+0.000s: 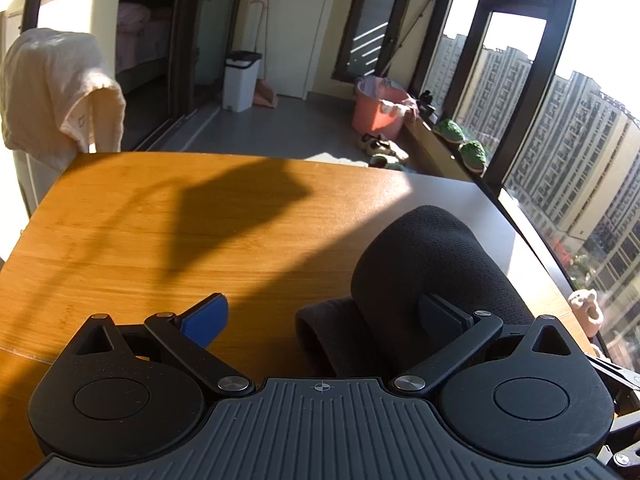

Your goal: Fold clothes

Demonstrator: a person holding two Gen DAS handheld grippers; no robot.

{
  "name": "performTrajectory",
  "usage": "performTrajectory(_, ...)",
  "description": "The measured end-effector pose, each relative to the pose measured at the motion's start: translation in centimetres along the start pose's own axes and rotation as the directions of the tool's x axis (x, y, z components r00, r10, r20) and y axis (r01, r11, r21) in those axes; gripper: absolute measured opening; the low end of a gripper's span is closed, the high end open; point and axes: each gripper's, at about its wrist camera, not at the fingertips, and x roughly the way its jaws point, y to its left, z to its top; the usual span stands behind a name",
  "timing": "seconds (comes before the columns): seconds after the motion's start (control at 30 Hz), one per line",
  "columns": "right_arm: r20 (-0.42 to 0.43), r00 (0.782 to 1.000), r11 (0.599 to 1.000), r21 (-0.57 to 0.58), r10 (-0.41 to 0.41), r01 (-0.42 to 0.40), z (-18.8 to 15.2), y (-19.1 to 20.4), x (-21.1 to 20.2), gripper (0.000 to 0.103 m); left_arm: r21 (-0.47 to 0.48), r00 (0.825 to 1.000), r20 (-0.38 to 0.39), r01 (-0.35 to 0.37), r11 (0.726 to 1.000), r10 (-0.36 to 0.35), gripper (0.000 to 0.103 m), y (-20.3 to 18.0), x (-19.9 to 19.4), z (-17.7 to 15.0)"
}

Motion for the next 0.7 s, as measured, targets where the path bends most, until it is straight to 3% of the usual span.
performTrajectory(0.1, -0.003, 0.999, 0.996, -0.076, -0.047, 0.047, 0.1, 0.4, 0.8, 0.059, -0.048, 1.0, -0.001, 0.026, 0.999, -0.026, 0.103, 0.8, -0.1, 0.3)
performTrajectory(0.13, -0.003, 0.998, 0.993, -0.101, -0.063, 0.062, 0.1, 0.5, 1.1, 0.058, -0.063, 0.999, 0.0, 0.033, 0.997, -0.033, 0.103, 1.1, -0.1, 0.5)
performTrajectory(0.23, -0.001, 0.994, 0.979, -0.175, -0.109, 0.107, 0.2, 0.9, 1.9, 0.057, -0.074, 0.999, 0.025, 0.03, 0.997, -0.028, 0.103, 1.6, -1.1, 1.3)
performTrajectory(0.33, 0.004, 0.988, 0.952, -0.264, -0.157, 0.152, 0.3, 1.5, 2.7, 0.057, -0.118, 0.996, 0.06, 0.073, 0.99, -0.066, 0.103, 1.8, -2.1, 2.6)
performTrajectory(0.4, 0.013, 0.983, 0.914, -0.367, -0.183, 0.175, 0.0, 2.9, 3.4, 0.058, -0.136, 0.992, 0.07, 0.114, 0.984, -0.105, 0.103, 1.4, -2.3, 3.3)
performTrajectory(0.5, 0.028, 0.977, 0.856, -0.478, -0.21, 0.198, -0.4, 5.0, 4.3, 0.063, -0.091, 0.992, 0.051, 0.117, 0.989, -0.113, 0.103, -0.6, -1.2, 3.7)
performTrajectory(0.6, 0.005, 0.982, 0.881, -0.44, -0.191, 0.174, -0.4, 4.5, 4.1, 0.072, -0.015, 0.996, 0.025, 0.081, 0.997, -0.08, 0.103, -2.2, 0.6, 3.2)
performTrajectory(0.7, -0.056, 0.995, 0.954, -0.293, -0.079, 0.06, 0.2, 1.7, 2.6, 0.081, 0.031, 0.997, 0.022, 0.068, 0.997, -0.069, 0.103, -2.9, 1.8, 2.5)
